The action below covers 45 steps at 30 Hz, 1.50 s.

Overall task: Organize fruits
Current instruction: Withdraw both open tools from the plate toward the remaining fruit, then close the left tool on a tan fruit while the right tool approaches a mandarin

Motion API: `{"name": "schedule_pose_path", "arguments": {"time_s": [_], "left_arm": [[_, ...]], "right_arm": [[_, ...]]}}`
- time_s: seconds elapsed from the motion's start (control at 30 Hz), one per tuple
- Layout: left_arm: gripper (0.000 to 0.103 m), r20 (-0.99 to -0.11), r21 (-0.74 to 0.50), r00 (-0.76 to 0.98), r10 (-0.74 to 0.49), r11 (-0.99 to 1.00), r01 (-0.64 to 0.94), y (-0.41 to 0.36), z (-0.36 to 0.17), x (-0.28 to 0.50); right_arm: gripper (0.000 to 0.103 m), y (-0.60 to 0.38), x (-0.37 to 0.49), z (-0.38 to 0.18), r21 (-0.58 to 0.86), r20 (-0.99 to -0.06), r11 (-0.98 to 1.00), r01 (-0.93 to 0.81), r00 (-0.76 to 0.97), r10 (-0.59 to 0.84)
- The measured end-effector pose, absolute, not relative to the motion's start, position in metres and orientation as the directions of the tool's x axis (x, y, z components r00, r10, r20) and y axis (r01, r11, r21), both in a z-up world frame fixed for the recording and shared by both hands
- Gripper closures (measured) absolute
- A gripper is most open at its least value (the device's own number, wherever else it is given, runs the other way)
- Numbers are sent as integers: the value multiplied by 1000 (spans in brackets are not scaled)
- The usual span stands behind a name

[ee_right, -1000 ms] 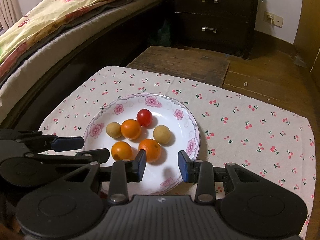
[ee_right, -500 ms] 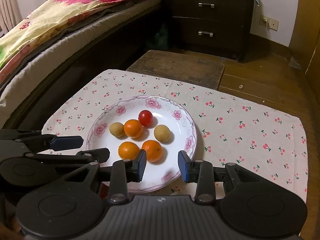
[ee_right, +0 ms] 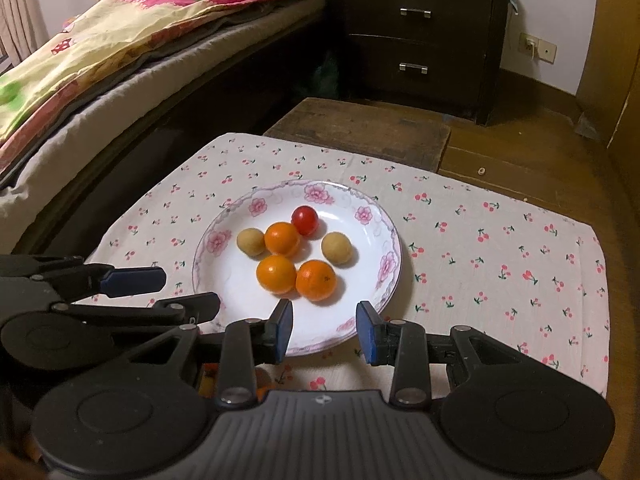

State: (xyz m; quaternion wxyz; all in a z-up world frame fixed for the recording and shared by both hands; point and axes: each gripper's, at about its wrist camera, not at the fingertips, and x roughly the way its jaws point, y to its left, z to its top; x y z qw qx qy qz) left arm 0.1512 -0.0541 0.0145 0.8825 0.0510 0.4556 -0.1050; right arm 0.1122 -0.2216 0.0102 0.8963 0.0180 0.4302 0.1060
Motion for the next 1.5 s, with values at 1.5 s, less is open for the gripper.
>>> {"name": "schedule_pose_path", "arguments": {"time_s": [1.5], "left_arm": [[35,-867,-75,471,-163,977,199,-15,-8,125]], "right_arm": [[62,-195,95,-38,169,-864,949,-268,423,273]]}}
